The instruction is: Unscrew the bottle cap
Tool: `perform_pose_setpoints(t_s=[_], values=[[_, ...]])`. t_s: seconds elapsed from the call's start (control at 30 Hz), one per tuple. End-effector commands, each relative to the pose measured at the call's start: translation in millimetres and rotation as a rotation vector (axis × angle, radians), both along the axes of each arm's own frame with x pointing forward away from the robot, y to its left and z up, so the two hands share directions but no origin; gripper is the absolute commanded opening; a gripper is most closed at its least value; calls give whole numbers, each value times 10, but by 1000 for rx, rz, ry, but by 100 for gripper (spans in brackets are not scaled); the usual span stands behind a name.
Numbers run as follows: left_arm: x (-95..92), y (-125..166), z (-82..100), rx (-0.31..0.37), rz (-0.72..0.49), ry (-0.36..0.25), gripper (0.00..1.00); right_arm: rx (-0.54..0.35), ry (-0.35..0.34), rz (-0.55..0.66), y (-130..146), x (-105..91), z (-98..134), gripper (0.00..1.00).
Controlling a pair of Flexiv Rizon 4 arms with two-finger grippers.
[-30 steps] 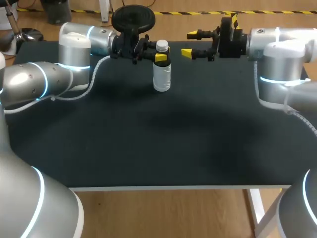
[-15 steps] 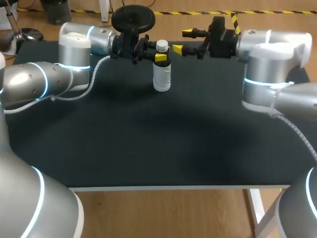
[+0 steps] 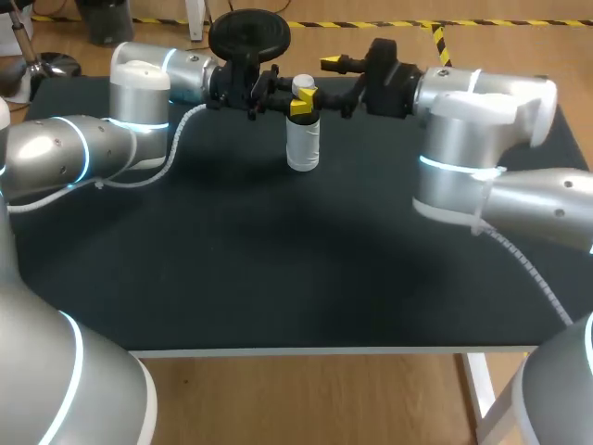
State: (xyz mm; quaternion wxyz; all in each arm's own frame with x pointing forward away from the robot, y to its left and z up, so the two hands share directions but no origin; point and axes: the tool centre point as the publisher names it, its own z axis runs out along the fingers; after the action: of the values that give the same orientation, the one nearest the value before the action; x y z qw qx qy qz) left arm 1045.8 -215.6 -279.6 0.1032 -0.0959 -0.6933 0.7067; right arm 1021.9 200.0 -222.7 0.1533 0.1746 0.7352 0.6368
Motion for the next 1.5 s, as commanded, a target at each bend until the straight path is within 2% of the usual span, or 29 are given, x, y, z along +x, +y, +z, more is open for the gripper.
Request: perform_pose_setpoints(t_s=[0.03,0.53,1.1,1.5], values=[[22,-6,-5,-1,-5,1,0,-6,-17,-108,119,-11,-17,100],[22,-6,-5,-1,-5,1,0,-5,34,-237,279,81,-130,100],[22,-6,-5,-1,-5,1,0,13,63,-266,276,231,-271,100],[22,-6,-5,-1,-5,1,0,37,63,-279,267,299,-289,100]])
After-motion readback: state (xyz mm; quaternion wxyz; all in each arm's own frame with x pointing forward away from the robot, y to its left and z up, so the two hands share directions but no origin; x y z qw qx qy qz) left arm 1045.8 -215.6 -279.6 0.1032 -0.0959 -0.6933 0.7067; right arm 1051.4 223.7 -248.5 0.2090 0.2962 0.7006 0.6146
